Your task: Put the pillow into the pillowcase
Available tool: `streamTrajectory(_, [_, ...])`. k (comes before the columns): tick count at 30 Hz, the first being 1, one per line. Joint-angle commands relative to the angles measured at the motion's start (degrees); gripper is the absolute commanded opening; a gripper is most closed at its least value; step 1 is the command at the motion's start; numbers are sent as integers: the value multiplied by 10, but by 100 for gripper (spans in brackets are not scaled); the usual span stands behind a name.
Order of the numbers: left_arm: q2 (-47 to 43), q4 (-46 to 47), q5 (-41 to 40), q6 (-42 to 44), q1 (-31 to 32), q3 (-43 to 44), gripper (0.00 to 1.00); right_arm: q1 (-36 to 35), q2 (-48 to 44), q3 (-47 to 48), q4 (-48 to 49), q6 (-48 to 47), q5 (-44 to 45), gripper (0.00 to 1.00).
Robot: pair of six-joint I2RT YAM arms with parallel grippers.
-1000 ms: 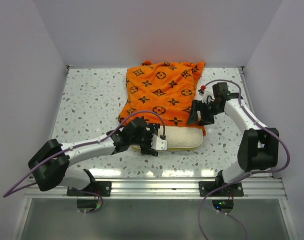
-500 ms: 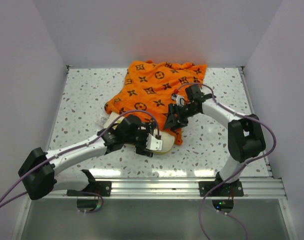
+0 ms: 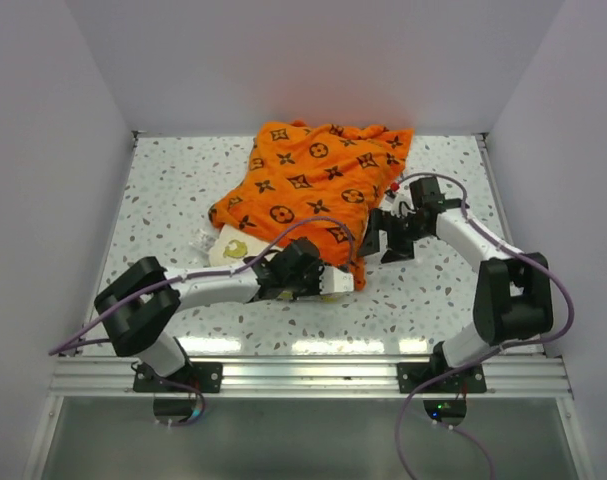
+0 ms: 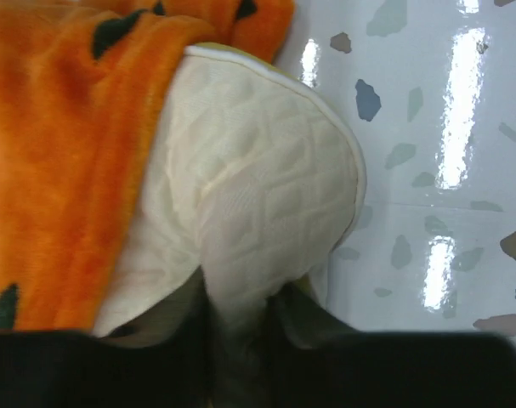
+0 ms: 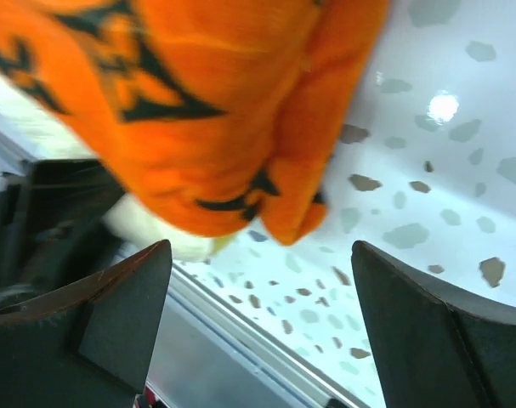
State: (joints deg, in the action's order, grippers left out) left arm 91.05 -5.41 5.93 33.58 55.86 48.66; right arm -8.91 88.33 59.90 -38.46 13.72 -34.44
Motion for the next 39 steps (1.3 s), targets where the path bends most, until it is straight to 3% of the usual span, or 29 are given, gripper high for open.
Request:
streamTrajectory(1, [23, 4, 34, -74, -71, 38, 17, -2, 42, -13, 0, -54, 40, 91])
streamTrajectory(2, [27, -11, 57, -83, -90, 55, 3, -1, 49, -16, 19, -60, 25, 91])
streamTrajectory(3, [36, -24, 77, -94, -109, 77, 0, -1, 53, -21, 29, -62, 16, 91])
streamTrajectory(5, [36, -43, 159, -127, -165, 120, 0, -2, 53, -42, 83, -55, -4, 91])
streamTrajectory(8, [39, -69, 245, -138, -199, 159, 0, -4, 65, -60, 143, -46, -11, 90])
streamTrajectory(14, [35, -78, 294, -139, -206, 165, 0, -28, 132, -31, 272, -15, -19, 89])
streamTrajectory(19, [43, -73, 337, -197, -241, 194, 0, -56, 170, -11, 305, -32, -12, 88])
streamTrajectory(21, [48, -62, 350, -221, -254, 206, 0, -65, 185, -9, 313, -36, -35, 81])
streamTrajectory(22, [50, -55, 362, -245, -266, 223, 0, -67, 188, -8, 313, -37, -44, 63])
streamTrajectory(24, [57, -56, 379, -263, -276, 258, 0, -74, 178, -8, 314, -40, -88, 39])
streamTrajectory(25, [57, -48, 382, -284, -282, 268, 0, -75, 161, -14, 324, -25, -106, 15])
streamTrajectory(26, [58, -49, 386, -290, -284, 281, 0, -74, 143, -15, 346, -17, -120, 0])
streamTrajectory(28, [61, -51, 379, -309, -293, 325, 0, -74, 73, 0, 361, 9, -152, 0])
streamTrajectory(31, [57, -55, 347, -330, -317, 395, 0, -68, 26, 98, 299, 47, -235, 0])
streamTrajectory(35, [19, -76, 266, -262, -313, 459, 0, -67, -68, 116, 323, 132, -318, 0])
streamTrajectory(38, [-15, -100, 172, -194, -250, 412, 0, -69, -105, 87, 252, 146, -367, 0])
streamTrajectory(39, [-17, -83, 152, -206, -220, 334, 0, -72, -119, 67, 245, 147, -376, 0])
